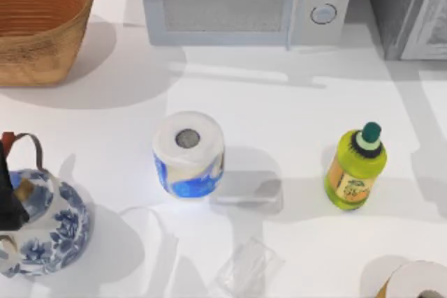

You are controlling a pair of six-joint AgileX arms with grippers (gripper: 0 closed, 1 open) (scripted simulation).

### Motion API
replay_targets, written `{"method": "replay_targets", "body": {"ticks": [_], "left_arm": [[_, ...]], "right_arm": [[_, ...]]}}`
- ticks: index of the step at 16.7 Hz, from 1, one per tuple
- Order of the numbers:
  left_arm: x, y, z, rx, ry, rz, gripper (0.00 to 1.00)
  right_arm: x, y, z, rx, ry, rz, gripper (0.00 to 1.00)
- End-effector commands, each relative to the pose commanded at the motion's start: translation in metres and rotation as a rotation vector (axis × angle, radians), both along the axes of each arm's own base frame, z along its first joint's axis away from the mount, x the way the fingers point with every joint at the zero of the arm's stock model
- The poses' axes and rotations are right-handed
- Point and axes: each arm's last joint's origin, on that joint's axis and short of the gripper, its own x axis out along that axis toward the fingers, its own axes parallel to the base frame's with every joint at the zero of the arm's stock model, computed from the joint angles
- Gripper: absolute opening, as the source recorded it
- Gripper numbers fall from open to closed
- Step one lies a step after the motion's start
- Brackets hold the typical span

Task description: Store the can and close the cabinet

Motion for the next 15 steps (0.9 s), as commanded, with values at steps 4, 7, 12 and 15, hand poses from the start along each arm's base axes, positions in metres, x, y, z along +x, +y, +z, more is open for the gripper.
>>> {"method": "replay_targets", "body": {"ticks": [4,7,12,15], "left_arm": [[0.000,0.000,0.000,0.000,0.000,0.000,1.00],[0.000,0.000,0.000,0.000,0.000,0.000,1.00],[0.000,0.000,0.000,0.000,0.000,0.000,1.00],[0.000,0.000,0.000,0.000,0.000,0.000,1.00]], "right_arm": [[0.000,0.000,0.000,0.000,0.000,0.000,1.00],[0.000,0.001,0.000,0.000,0.000,0.002,1.00],[-0.019,-0.002,0.013,-0.014,-0.036,0.020,1.00],[-0.057,-0.006,0.030,-0.031,-0.093,0.043,1.00]]}}
